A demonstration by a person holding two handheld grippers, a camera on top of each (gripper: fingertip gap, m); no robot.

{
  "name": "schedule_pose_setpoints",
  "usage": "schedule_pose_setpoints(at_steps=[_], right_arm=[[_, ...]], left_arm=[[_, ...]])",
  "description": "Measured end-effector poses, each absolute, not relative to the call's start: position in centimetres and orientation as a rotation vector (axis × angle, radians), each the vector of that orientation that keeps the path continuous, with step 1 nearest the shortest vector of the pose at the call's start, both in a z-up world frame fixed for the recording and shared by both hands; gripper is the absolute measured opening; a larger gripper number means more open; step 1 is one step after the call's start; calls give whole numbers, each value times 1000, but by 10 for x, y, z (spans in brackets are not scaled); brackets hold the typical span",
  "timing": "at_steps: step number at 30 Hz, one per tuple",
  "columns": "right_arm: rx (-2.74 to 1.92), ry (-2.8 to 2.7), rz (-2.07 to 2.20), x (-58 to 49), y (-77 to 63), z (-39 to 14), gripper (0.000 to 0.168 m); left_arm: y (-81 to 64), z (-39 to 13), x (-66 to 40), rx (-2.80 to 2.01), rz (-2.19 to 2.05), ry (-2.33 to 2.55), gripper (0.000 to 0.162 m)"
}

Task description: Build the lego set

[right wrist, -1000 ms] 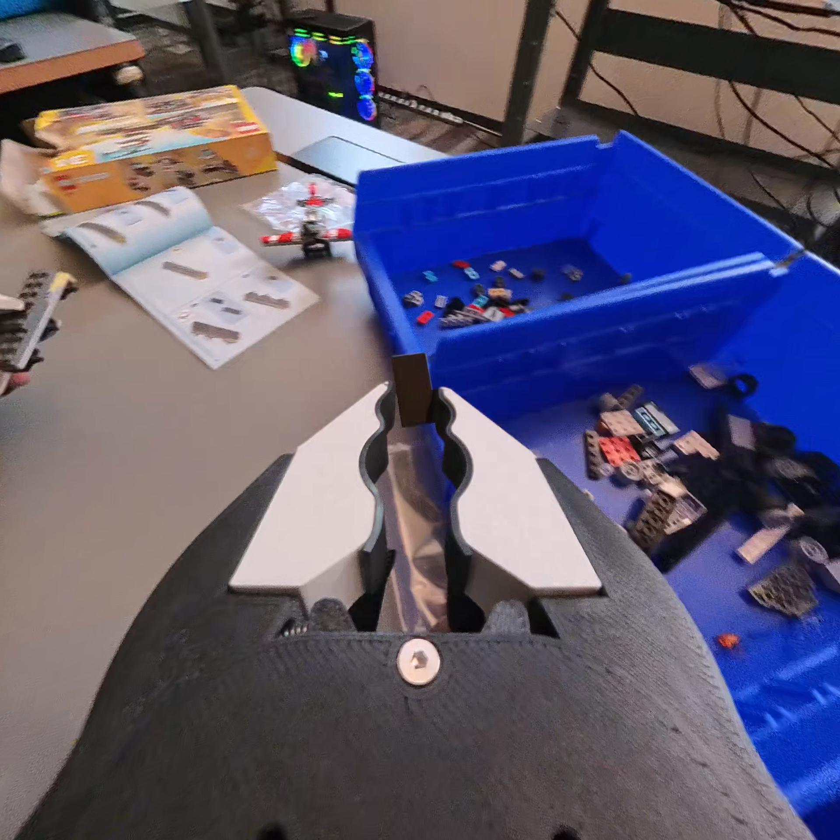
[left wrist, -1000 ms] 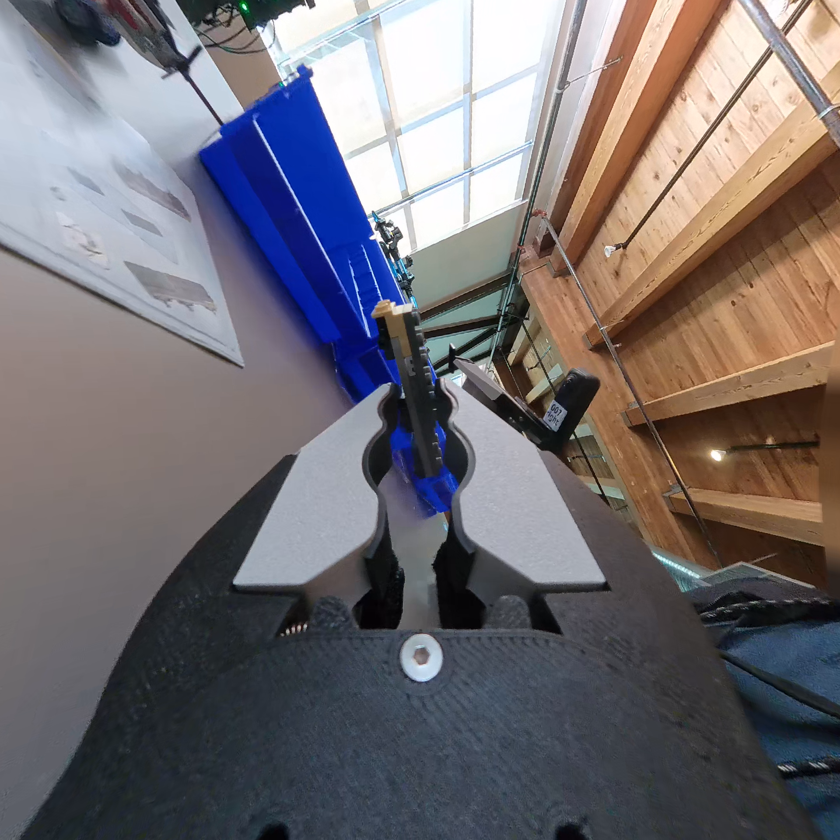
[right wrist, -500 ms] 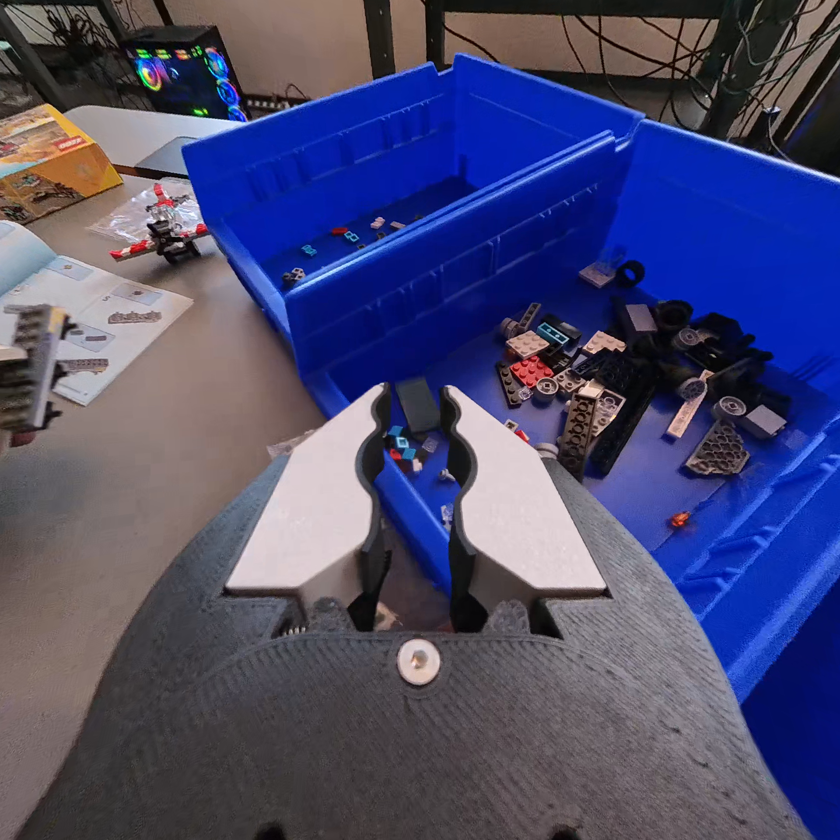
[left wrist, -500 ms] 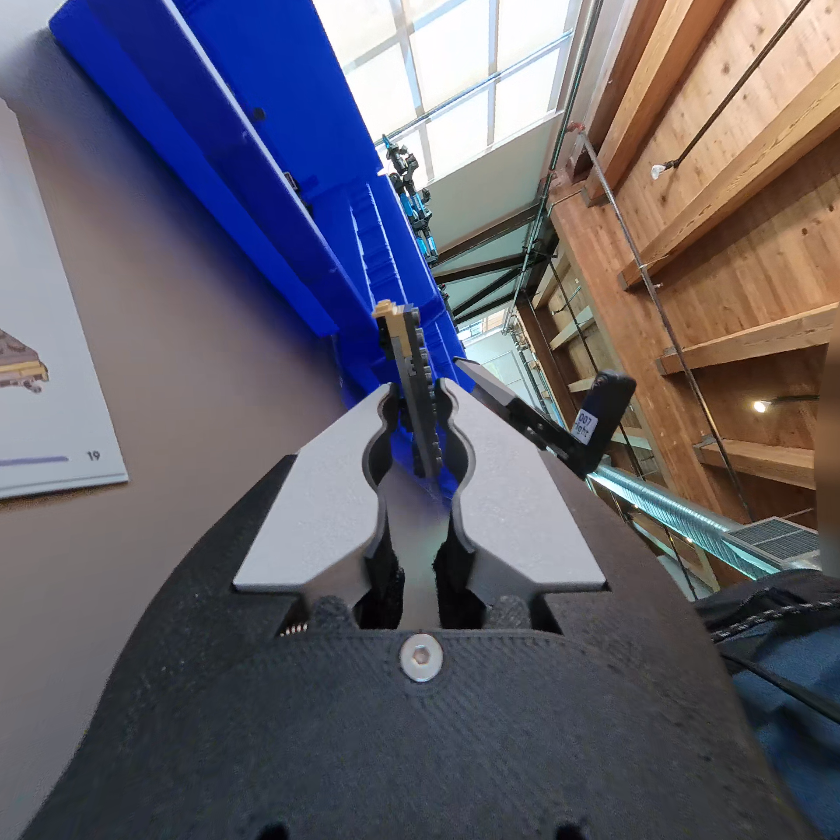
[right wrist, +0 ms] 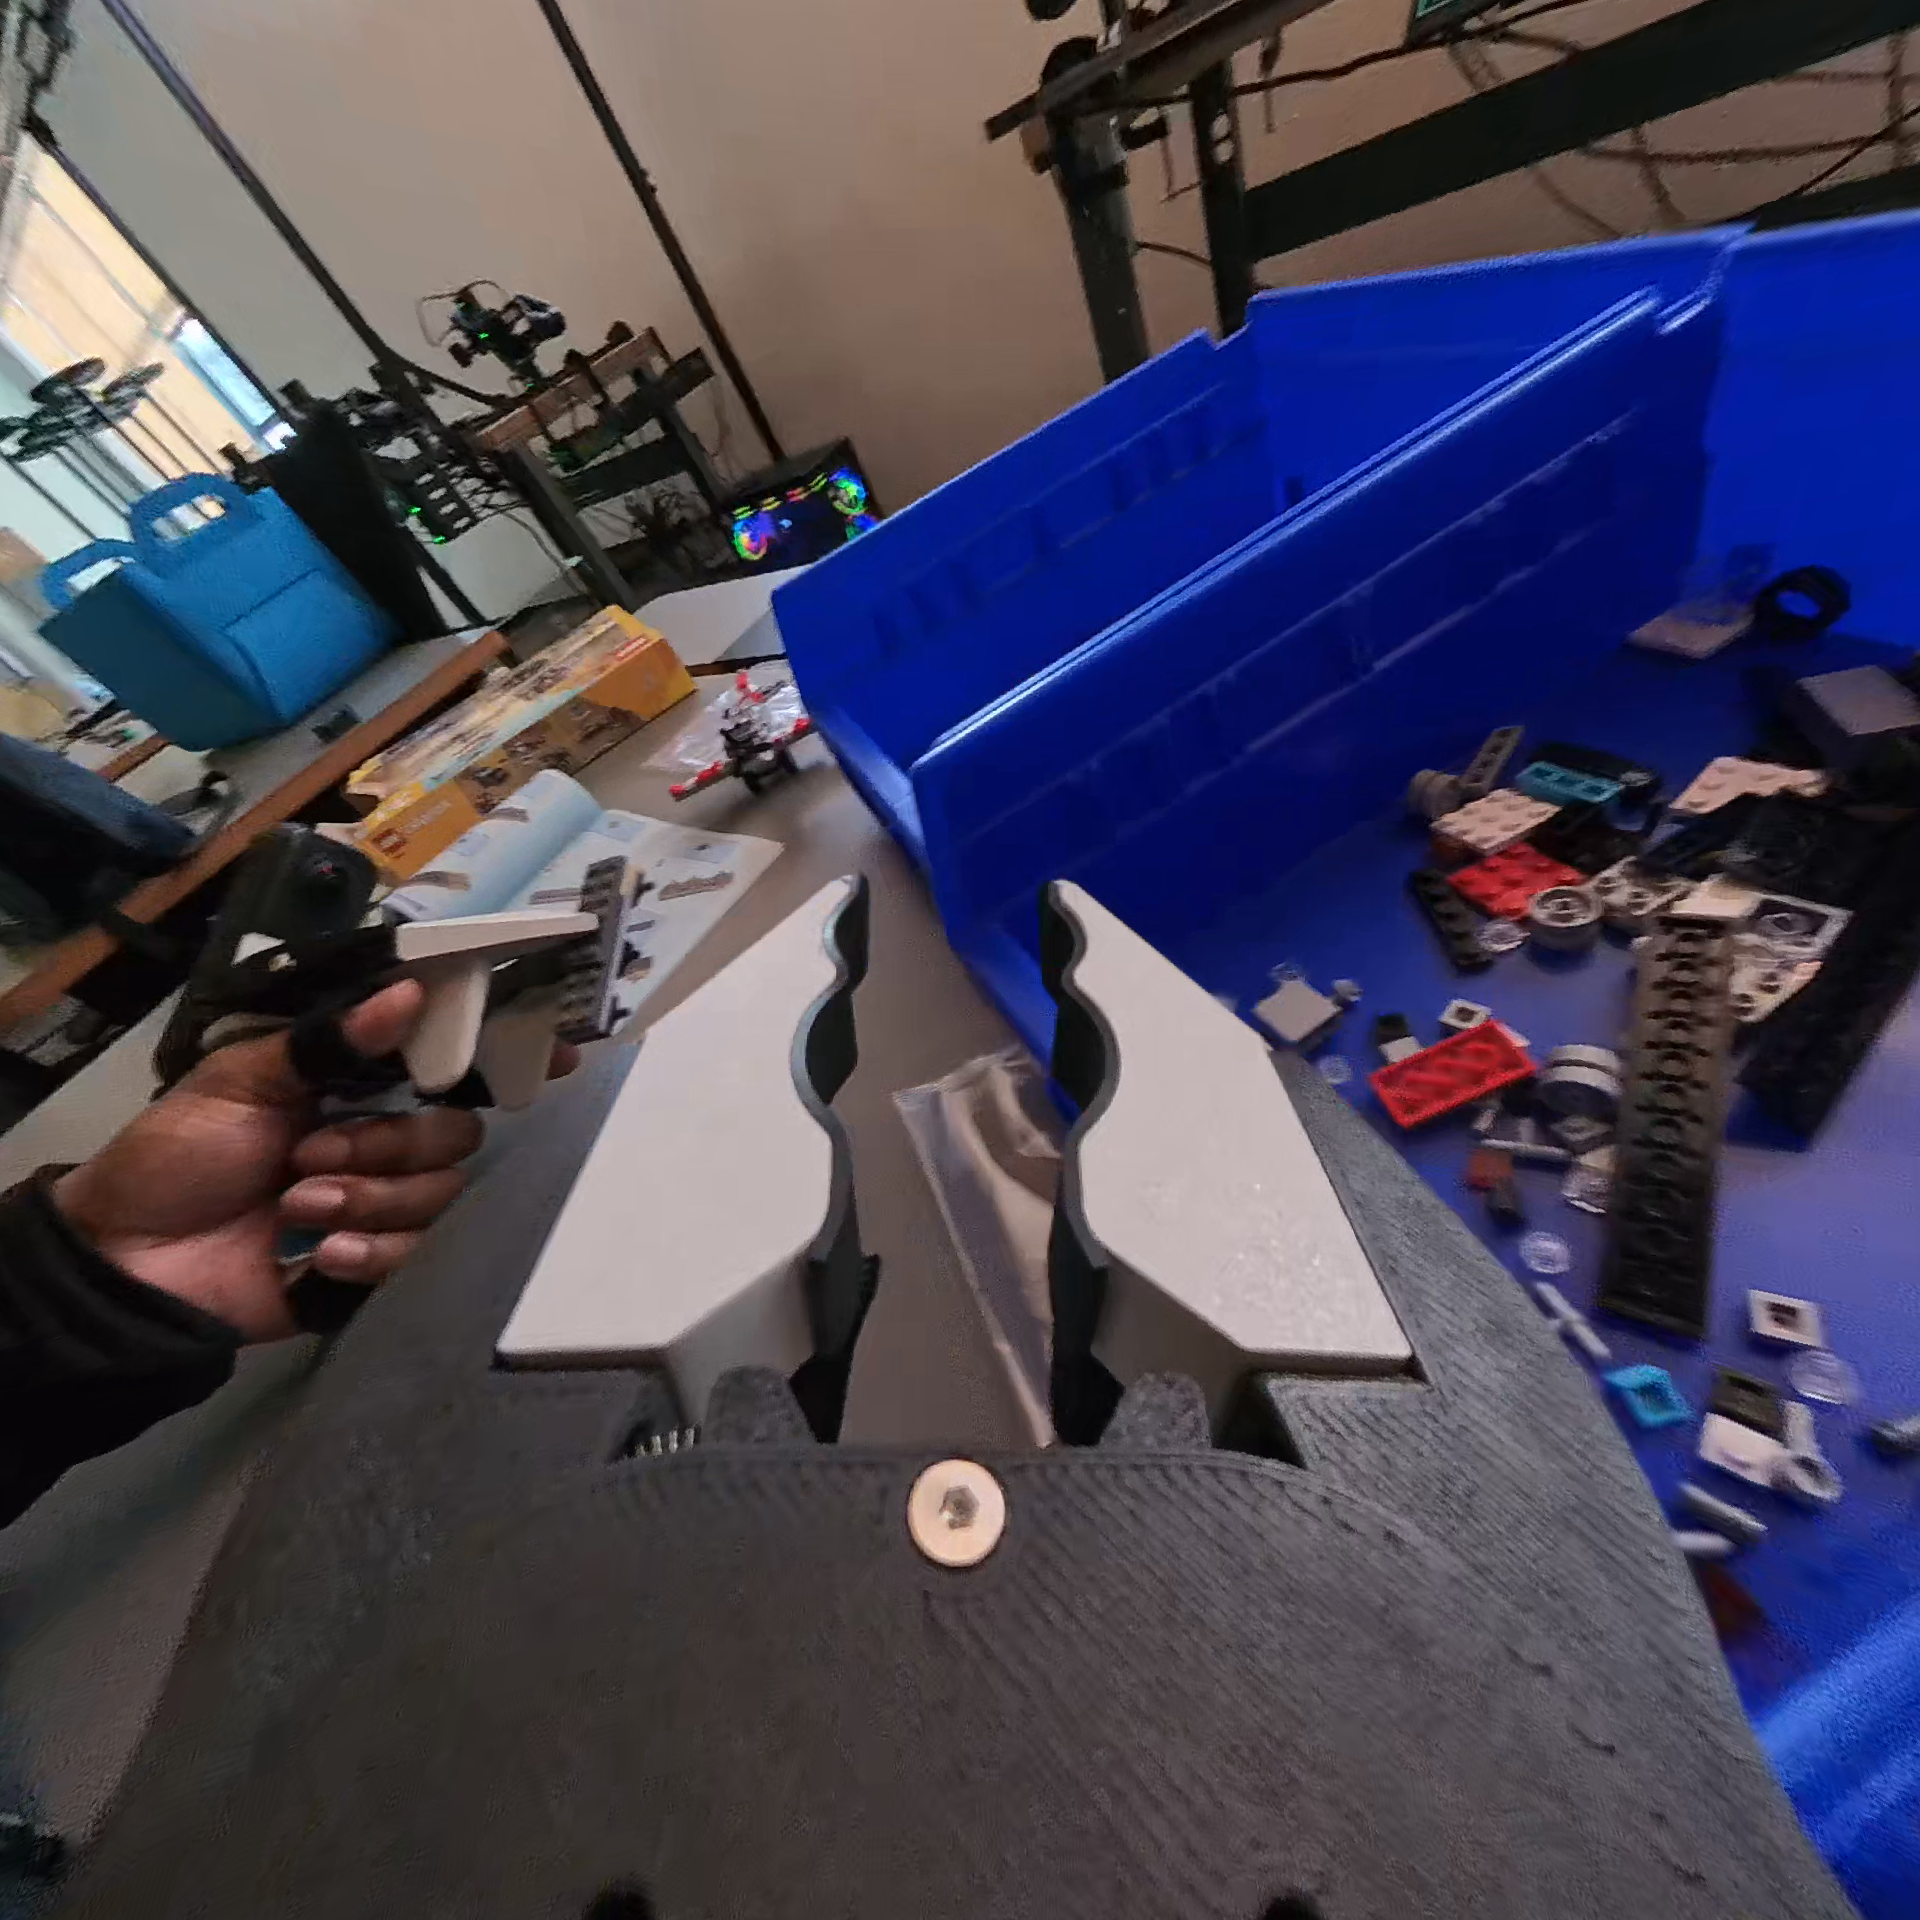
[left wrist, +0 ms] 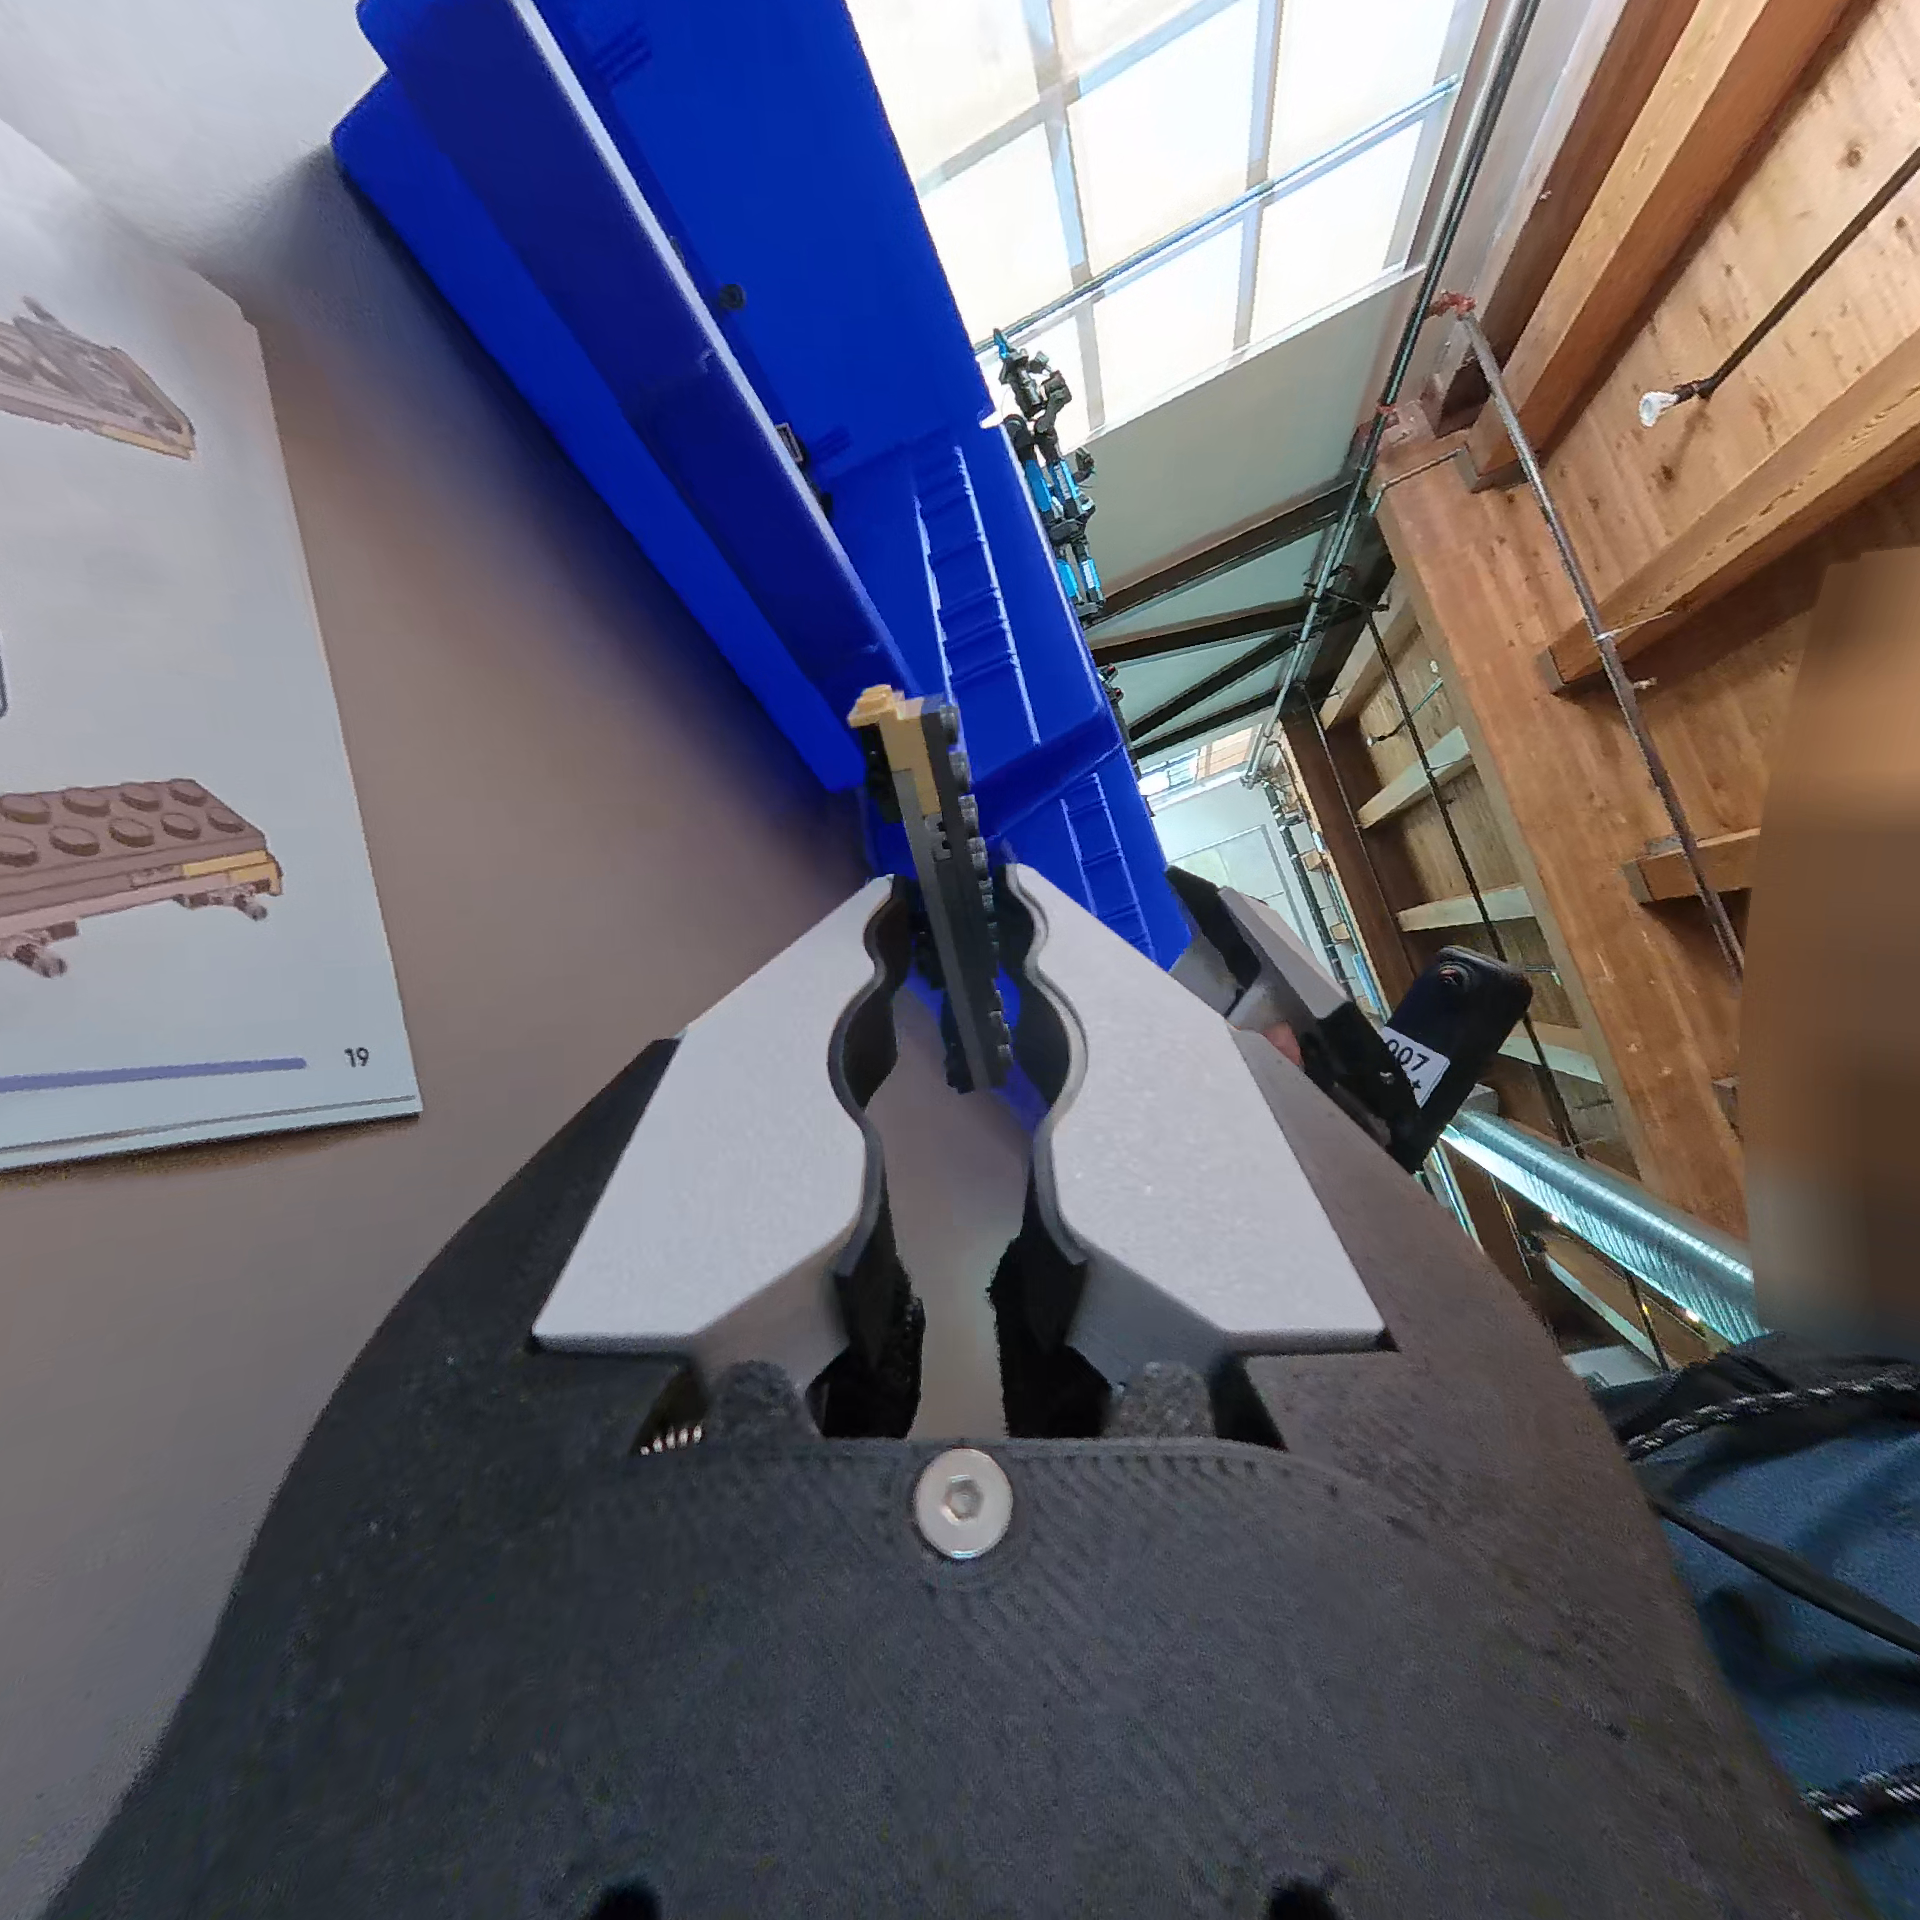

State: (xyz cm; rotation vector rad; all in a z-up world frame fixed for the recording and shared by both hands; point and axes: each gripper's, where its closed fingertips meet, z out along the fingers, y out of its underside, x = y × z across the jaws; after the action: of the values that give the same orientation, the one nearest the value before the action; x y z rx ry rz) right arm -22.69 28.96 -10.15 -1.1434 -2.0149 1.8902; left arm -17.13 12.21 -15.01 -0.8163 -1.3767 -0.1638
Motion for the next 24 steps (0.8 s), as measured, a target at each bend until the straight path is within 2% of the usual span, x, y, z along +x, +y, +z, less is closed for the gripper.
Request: schedule_pose_setpoints(at_steps=[13, 24], right_arm=[[-989, -2470, 2026, -170, 233, -132, 33], [-649, -2817, 1874, -120, 207, -155, 33]], left_arm=[[139, -175, -174, -966, -196, -1487, 15], [150, -182, -169, -1061, -216, -1502, 15]])
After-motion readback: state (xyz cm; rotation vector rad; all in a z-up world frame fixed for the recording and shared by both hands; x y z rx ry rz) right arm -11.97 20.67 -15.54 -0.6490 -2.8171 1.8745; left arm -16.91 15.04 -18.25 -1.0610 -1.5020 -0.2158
